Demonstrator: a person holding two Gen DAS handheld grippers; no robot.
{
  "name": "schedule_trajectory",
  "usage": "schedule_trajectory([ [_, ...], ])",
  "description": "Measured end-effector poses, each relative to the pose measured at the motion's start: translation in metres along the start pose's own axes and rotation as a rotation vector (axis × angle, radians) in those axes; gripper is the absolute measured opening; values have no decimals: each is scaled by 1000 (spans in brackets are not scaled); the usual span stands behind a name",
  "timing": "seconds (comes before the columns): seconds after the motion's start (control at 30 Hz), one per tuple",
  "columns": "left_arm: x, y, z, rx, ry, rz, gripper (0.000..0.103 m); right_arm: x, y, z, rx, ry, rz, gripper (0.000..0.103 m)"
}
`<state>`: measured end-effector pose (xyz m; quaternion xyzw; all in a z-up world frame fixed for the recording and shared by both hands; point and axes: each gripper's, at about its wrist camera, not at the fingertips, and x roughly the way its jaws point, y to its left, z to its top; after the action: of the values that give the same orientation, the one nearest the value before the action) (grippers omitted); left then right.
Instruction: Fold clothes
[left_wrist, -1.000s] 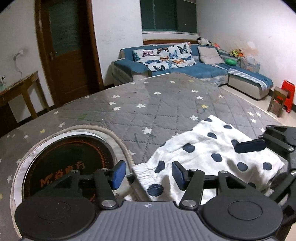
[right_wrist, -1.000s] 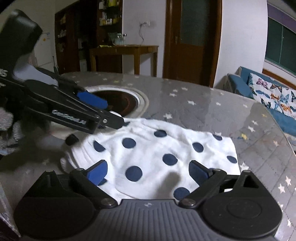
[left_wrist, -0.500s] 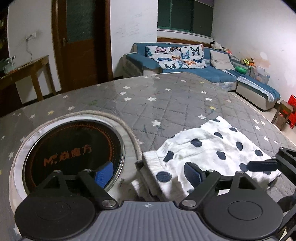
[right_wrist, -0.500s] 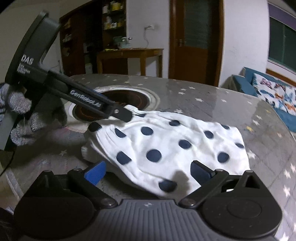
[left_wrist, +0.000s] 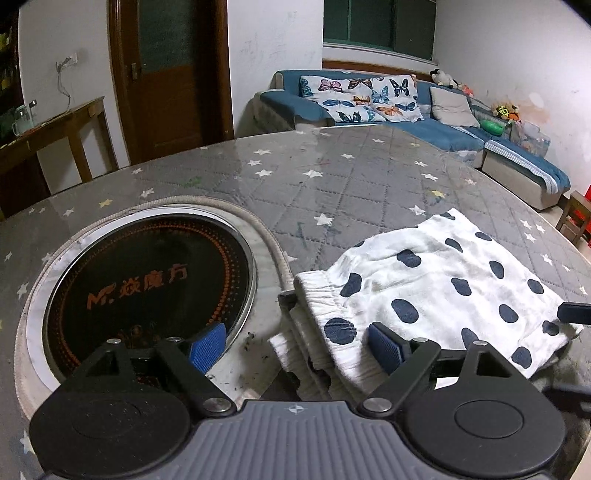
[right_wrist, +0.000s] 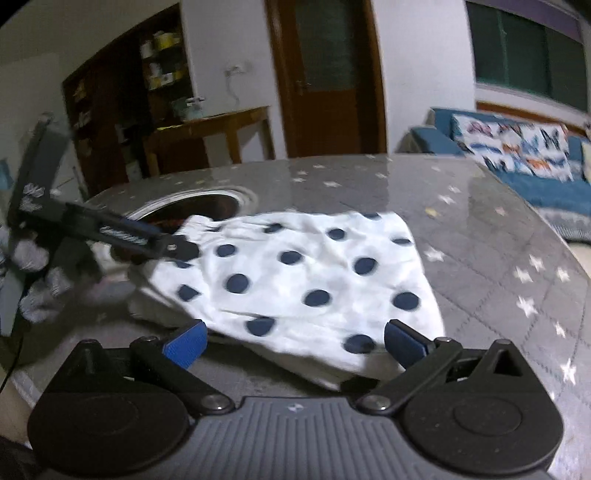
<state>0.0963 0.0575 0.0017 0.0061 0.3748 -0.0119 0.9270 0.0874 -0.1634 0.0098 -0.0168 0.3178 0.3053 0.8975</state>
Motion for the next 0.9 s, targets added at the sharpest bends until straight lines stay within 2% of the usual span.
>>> schedule_trajectory([
  [0.17,-1,2,0,-8,3,-5,86,1,-10,-4,41,8,27,103],
  [0.23,-4,2,2,-15,-3,-9,87,-2,-6,-1,16,-3,25,103],
  [0.37,-7,4,4,-35,-16,-19,95,-2,8,3,-38,-21,10,103],
  [0.47,-11,5,5,-41,-18,-16,96,3,17,5,-64,-22,13,103],
  [0.7,-14,10,7,-79,-5,-19,99,15,65,9,-329,-6,45,103],
  [0.9,-14,8,8,-88,16,-19,99,28,100,7,-561,16,26,100],
])
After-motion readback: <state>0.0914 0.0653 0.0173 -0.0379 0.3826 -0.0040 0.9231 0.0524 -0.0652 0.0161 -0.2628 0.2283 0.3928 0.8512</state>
